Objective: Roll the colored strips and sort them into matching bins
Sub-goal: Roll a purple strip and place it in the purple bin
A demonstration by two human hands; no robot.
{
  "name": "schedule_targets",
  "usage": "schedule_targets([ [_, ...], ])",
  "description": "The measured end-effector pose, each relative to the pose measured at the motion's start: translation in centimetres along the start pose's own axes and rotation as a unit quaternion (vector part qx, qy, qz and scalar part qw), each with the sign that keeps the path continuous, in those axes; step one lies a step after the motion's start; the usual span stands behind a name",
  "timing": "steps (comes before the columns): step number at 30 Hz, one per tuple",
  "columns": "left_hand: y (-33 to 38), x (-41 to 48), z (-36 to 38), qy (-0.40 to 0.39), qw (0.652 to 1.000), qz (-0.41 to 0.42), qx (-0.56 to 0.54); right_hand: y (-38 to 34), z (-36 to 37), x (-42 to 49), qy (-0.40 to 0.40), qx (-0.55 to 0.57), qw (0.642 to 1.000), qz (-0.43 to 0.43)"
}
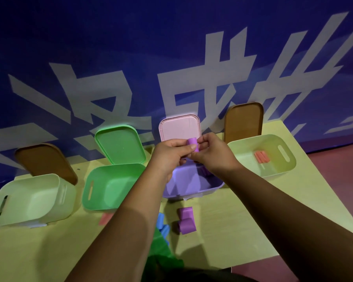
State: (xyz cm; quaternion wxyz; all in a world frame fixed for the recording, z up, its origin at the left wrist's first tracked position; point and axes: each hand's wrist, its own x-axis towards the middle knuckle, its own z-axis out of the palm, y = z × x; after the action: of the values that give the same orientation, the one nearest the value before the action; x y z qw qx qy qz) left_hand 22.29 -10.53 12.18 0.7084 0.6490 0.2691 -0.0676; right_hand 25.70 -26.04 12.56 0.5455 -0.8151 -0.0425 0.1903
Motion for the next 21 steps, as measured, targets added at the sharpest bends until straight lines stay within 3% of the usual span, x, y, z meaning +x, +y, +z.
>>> schedule_targets([
  [2,-1.0,1.3,0.4,0.0,1.0,-0.022,-0.003,1.0,-0.1,0.9,-0.019,-0.027,0.999,0.02],
  [6,-3.7,4.0,1.3,0.03,0.997,-0.069,-0.003,3.4,-1.6,2.9,-0.134,-0.101,0.984,0.056],
  [12,-9.5,7.8,4.0,0.058,0.988,-0.135,0.044,7.4,-4.4,6.7,-0.012,-0.151,0.982,0.114],
  [21,-14.3,13.1,5.7,0.142,0.953,-0.159,0.217,11.0,-3.9,8.2,-0.018,-0.262,0.961,0.09],
])
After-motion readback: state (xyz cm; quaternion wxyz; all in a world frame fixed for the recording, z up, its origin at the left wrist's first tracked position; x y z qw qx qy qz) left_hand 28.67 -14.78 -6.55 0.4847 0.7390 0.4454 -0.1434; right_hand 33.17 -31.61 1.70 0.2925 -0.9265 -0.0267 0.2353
